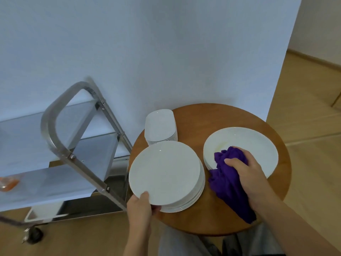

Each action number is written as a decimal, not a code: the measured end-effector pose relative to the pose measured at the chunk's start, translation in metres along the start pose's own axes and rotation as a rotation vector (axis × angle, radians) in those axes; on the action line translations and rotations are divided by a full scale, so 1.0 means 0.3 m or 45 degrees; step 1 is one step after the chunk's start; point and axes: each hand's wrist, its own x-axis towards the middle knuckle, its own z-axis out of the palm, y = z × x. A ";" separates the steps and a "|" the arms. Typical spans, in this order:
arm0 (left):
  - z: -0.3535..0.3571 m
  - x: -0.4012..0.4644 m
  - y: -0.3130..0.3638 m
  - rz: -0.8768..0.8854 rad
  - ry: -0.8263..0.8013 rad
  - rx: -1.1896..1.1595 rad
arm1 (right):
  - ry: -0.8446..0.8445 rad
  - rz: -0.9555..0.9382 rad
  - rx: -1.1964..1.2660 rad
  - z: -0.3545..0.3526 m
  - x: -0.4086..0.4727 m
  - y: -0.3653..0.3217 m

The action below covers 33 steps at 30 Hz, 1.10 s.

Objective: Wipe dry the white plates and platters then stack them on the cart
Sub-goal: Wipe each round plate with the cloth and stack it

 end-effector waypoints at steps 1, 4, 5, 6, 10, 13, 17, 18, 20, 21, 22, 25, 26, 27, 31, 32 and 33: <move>0.002 0.005 -0.008 -0.005 0.006 0.021 | -0.004 -0.008 -0.018 0.007 0.002 0.002; 0.012 0.019 -0.021 0.026 0.005 0.109 | -0.005 -0.018 -0.036 0.020 0.003 0.011; 0.014 0.022 -0.028 0.059 0.001 0.175 | -0.003 -0.020 -0.034 0.022 0.004 0.013; 0.014 0.025 -0.034 0.110 -0.002 0.268 | -0.003 -0.021 -0.030 0.023 0.005 0.017; 0.004 0.039 -0.049 0.308 0.001 0.662 | 0.005 -0.001 0.010 0.015 0.009 0.034; -0.001 0.048 -0.054 0.286 0.022 0.954 | 0.012 0.008 0.021 0.007 0.011 0.046; -0.007 0.030 -0.061 0.300 0.044 1.140 | 0.011 0.006 0.039 -0.007 0.011 0.056; -0.005 0.023 -0.059 0.307 0.062 1.191 | 0.014 0.013 0.047 -0.013 0.010 0.055; 0.006 -0.004 -0.042 0.333 0.119 1.315 | 0.030 0.031 0.063 -0.028 0.008 0.043; 0.016 -0.024 -0.032 0.356 0.134 1.366 | 0.041 0.038 0.081 -0.039 0.009 0.035; 0.029 -0.050 -0.019 0.380 0.136 1.409 | 0.051 0.042 0.110 -0.050 0.009 0.025; 0.101 -0.136 0.019 0.508 0.106 1.414 | 0.092 0.029 0.174 -0.097 0.014 0.000; 0.136 -0.162 0.030 0.554 0.062 1.367 | 0.109 0.022 0.185 -0.114 0.017 -0.008; 0.176 -0.183 0.035 0.596 -0.006 1.288 | 0.123 0.015 0.201 -0.132 0.020 -0.013; 0.359 -0.225 0.019 0.590 -0.361 1.013 | 0.156 0.015 0.316 -0.213 0.027 -0.032; 0.406 -0.224 0.011 0.560 -0.422 1.011 | 0.154 0.014 0.353 -0.236 0.027 -0.038; 0.453 -0.220 0.003 0.525 -0.464 1.024 | 0.148 0.010 0.382 -0.258 0.027 -0.046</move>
